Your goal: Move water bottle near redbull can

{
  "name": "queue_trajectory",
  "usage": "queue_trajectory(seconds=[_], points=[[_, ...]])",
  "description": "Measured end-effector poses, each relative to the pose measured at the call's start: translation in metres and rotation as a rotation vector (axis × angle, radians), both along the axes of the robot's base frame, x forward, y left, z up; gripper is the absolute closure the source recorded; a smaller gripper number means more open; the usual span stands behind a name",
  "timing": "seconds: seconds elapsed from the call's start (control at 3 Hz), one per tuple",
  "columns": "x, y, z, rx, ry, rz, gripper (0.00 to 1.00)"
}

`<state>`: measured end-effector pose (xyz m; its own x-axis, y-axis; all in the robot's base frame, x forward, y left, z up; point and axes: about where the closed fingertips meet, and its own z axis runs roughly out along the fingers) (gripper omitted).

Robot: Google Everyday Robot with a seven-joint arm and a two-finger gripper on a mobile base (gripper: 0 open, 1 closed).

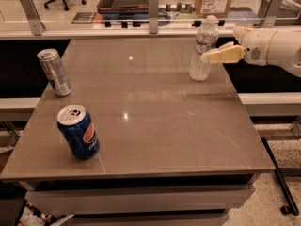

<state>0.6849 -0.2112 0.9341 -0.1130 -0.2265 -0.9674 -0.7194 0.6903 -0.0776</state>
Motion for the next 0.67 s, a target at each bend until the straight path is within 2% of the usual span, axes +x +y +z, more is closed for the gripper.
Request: queue_trajectory(seconds=[0.33,0.67], points=[[0.0176,0.0184,0.0029,0.038,-0.008,0.052,0.00],[0.0183,0.0204,0.0040,0.039,-0.011,0.055,0.18]])
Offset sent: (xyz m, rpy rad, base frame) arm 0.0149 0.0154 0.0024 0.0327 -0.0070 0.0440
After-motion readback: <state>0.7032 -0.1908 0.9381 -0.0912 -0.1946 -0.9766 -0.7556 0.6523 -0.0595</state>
